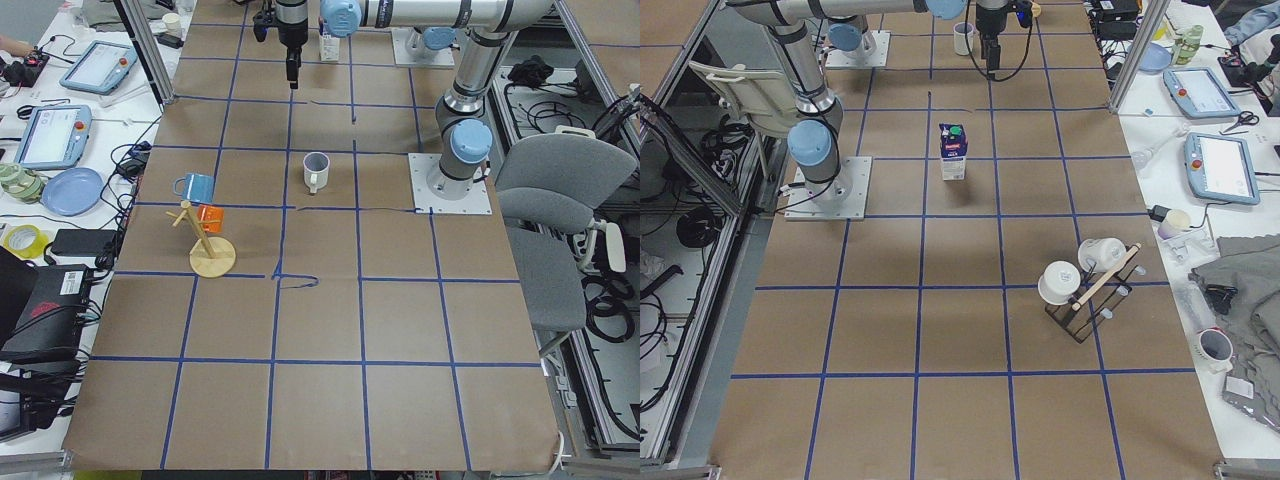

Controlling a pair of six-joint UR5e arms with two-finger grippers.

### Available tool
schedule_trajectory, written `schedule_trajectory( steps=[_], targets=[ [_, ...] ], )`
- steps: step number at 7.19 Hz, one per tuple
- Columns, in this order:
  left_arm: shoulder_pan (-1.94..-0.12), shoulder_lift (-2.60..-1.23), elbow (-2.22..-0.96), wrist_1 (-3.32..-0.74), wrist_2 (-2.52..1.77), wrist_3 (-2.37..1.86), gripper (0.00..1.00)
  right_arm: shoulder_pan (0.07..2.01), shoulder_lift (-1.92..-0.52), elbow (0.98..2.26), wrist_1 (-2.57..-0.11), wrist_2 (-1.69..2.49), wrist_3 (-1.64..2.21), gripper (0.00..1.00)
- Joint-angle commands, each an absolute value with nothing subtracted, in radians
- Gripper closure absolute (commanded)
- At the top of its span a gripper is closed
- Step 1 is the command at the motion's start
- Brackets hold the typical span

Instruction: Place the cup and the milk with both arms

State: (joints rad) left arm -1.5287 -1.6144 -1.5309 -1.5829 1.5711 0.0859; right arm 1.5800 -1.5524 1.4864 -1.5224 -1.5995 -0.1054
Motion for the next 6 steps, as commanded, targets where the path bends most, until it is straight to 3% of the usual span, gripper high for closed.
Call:
schedule_trajectory(
  steps=[1,6],
  targets=[
    [-1.529,-1.614,-1.531,-1.583,1.574,0.086,0.0,1.58,-1.552,1.486,-1.522,-1.601,-0.106,0.0],
    [-1.525,-1.609,-1.532,-1.589,1.574,0.086,0.0,1.58,-1.552,1.488,-1.522,-1.6,-0.106,0.0]
  ],
)
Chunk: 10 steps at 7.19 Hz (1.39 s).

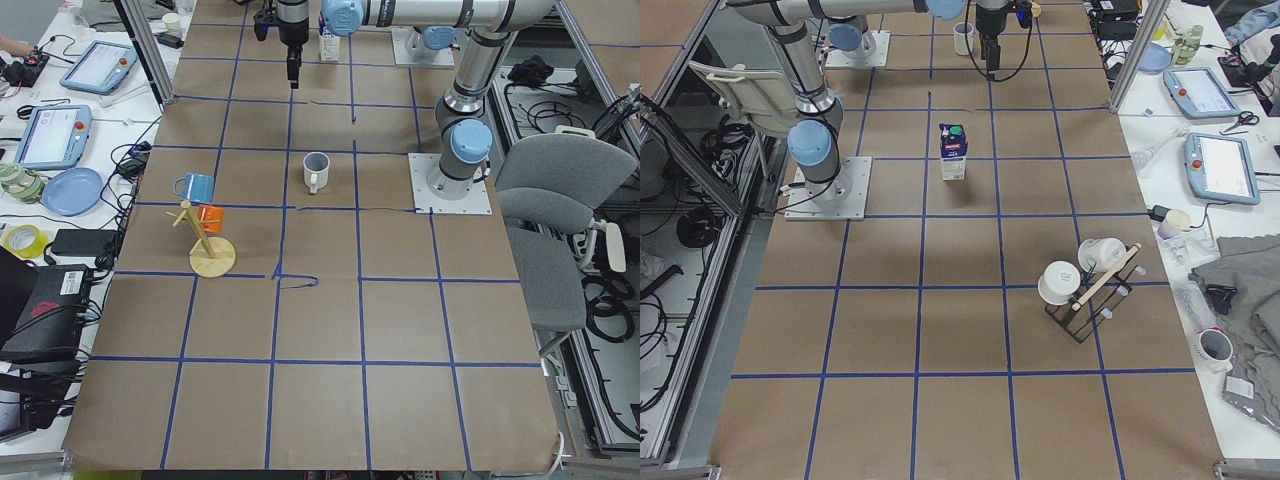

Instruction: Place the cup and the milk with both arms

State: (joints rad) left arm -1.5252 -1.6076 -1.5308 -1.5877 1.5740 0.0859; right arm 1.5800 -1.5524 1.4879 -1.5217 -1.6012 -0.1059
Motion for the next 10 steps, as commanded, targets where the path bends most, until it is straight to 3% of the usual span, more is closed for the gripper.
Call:
schedule_trajectory(
  steps=[1,4,7,10],
  targets=[
    [-1.526,-1.606,-1.532,-1.597,1.575,0.086,0.0,1.58,-1.552,1.488,-1.522,-1.6,-0.106,0.0],
    [-1.473,-1.621,-1.564,-1.592,1.582,0.077,0.0,1.58,-1.554,1.488,-1.522,-1.603,-0.106,0.0],
    [-1.229,-1.632,-1.721,-1.562,1.588,0.081,0.0,1.58,-1.552,1.486,-1.52,-1.605,-0.107,0.0],
    [-1.203,-1.66,-1.904,-1.398,1.582,-0.042,0.0,1.58,-1.552,1.488,-1.519,-1.603,-0.107,0.0]
  ],
)
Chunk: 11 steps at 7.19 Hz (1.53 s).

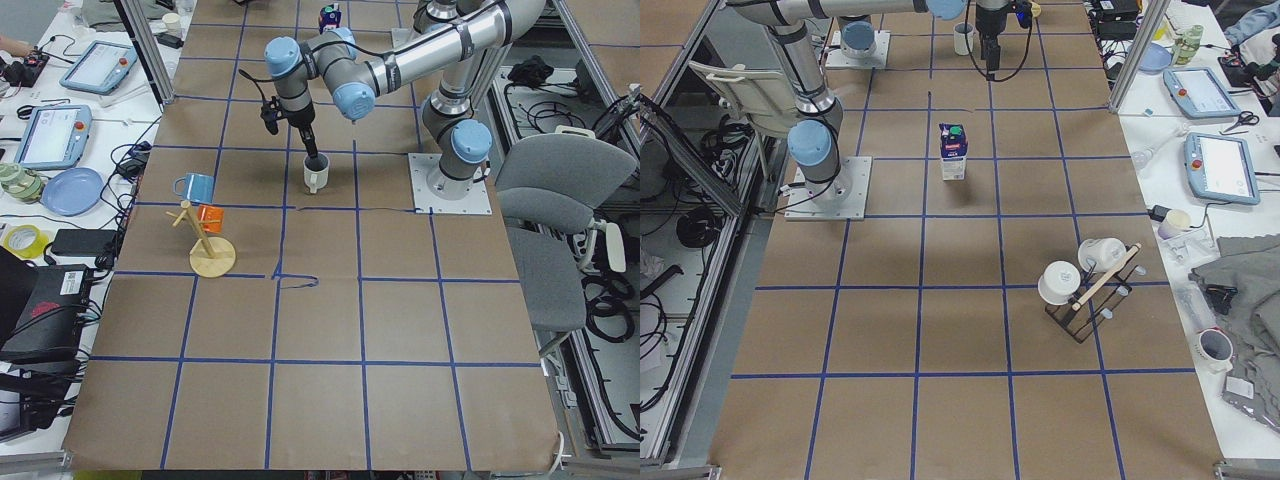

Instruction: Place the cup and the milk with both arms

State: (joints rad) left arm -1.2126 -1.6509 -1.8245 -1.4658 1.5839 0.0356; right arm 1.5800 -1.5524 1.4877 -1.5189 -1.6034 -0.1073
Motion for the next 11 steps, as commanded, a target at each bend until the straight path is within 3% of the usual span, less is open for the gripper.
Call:
schedule_trajectory(
  steps=[1,9,10,11],
  targets=[
    [-1.204,-1.666,-1.948,-1.359,1.583,-0.064,0.0,1.58,-1.552,1.488,-1.519,-1.603,-0.107,0.0],
    [-1.203,-1.759,-1.985,-1.328,1.589,-0.072,0.01,1.58,-1.554,1.488,-1.516,-1.601,-0.107,0.0],
    [-1.203,-1.773,-1.986,-1.324,1.58,-0.113,0.52,1.58,-1.554,1.486,-1.516,-1.601,-0.107,0.0],
    [-1.203,-1.772,-1.973,-1.324,1.577,-0.151,0.97,1.58,-1.554,1.488,-1.516,-1.601,-0.107,0.0]
  ],
)
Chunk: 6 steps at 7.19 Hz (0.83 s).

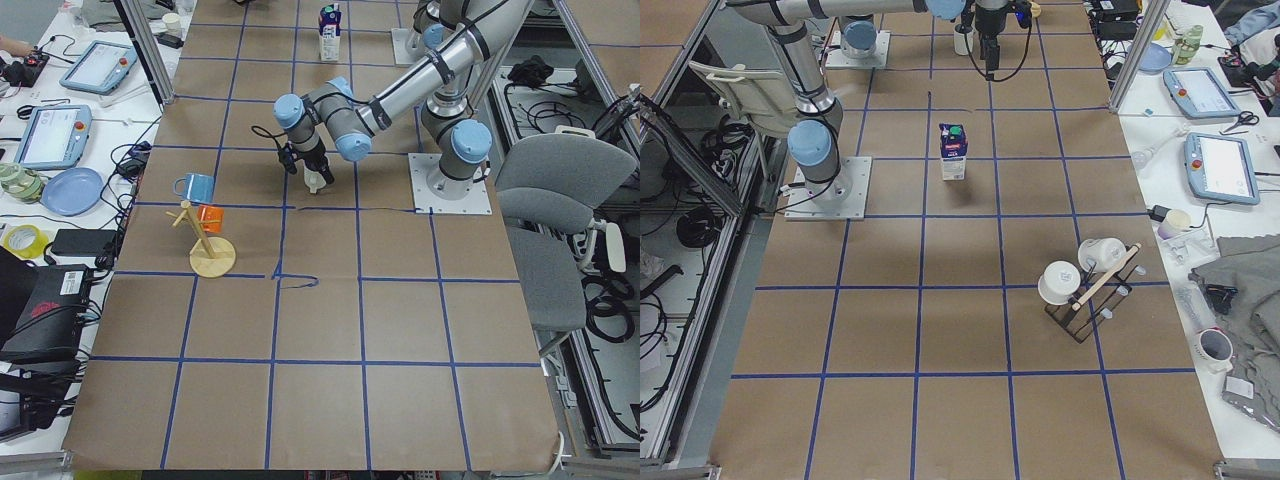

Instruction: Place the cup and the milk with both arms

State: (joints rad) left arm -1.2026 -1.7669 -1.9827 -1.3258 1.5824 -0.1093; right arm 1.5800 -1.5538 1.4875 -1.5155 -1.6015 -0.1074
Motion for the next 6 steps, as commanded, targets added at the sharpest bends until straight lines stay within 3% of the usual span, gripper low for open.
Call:
schedule_trajectory(
  steps=[1,6],
  targets=[
    [-1.203,-1.761,-1.968,-1.324,1.575,-0.159,1.0,1.58,-1.554,1.488,-1.516,-1.601,-0.107,0.0],
    [-1.218,-1.724,-1.895,-1.36,1.575,-0.204,1.0,1.58,-1.554,1.486,-1.516,-1.601,-0.107,0.0]
  ],
)
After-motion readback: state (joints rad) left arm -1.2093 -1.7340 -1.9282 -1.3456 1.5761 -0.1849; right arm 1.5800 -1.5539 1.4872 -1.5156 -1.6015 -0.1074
